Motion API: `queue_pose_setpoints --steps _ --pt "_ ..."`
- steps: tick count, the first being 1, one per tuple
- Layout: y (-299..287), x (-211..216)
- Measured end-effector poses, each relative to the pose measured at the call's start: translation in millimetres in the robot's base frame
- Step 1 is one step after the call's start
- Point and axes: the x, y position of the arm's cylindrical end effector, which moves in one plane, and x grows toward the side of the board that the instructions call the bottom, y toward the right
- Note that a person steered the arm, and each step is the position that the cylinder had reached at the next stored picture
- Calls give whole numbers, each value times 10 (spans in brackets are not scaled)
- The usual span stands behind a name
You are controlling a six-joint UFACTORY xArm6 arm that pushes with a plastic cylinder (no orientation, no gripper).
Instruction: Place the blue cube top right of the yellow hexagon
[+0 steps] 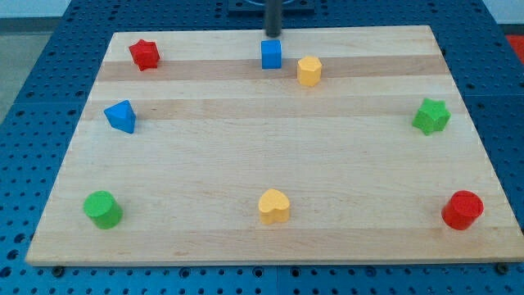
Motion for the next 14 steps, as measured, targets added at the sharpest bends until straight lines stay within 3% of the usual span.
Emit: queue_pose_setpoints --steps 1,2,5,7,9,12,14 --pt "-571 139" --pt "-587 182" --pt "237 300" --pt "-141 403" --pt "-246 934" --pt "835 788" --pt "767 805"
